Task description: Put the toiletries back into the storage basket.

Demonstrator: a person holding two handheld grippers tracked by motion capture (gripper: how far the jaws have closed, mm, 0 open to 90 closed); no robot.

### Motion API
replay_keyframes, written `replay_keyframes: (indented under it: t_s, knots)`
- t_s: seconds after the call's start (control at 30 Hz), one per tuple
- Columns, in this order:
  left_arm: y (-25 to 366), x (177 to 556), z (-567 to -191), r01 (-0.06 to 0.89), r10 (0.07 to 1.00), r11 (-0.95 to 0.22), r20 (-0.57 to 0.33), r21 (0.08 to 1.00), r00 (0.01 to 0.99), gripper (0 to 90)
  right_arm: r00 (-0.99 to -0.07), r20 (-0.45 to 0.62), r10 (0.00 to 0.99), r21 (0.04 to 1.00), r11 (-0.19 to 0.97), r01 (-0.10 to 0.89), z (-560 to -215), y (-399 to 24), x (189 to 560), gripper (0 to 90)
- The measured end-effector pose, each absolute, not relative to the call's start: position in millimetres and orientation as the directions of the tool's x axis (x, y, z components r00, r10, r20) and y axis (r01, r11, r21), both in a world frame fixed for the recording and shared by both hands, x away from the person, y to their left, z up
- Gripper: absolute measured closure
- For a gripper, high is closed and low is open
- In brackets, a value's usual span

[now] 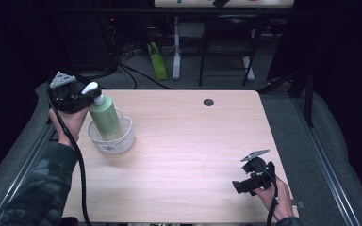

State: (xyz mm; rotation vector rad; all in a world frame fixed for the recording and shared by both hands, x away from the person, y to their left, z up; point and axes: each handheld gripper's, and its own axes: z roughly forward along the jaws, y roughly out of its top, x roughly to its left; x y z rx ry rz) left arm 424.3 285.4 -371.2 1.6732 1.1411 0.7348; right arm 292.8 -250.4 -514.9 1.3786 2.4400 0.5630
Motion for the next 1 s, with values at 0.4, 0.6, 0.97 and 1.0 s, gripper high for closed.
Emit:
replay_keyframes:
  t_s: [0.4,0.6,0.97,1.0]
  knots:
    - [286,426,-385,0.376,0.926,-0.110,-0.043,0.920,0.375,67.3,-0.507,-0.058,0.860,0.468,0.472,0.747,-515,-251,293,0.8]
    - [284,426,-389,0.377,0.926,-0.115,-0.038,0.919,0.375,67.3,-0.510,-0.058,0.858,0.468,0.475,0.745,-515,-251,293,0.9]
    - [286,425,-399,0.384,0.930,-0.102,-0.048,0.918,0.364,67.3,-0.502,-0.052,0.864,0.472,0.464,0.750,-515,-251,293,1.0]
    - [286,425,-399,0.382,0.930,-0.108,-0.044,0.918,0.366,67.3,-0.501,-0.052,0.864,0.471,0.464,0.750,-515,-251,293,1.0]
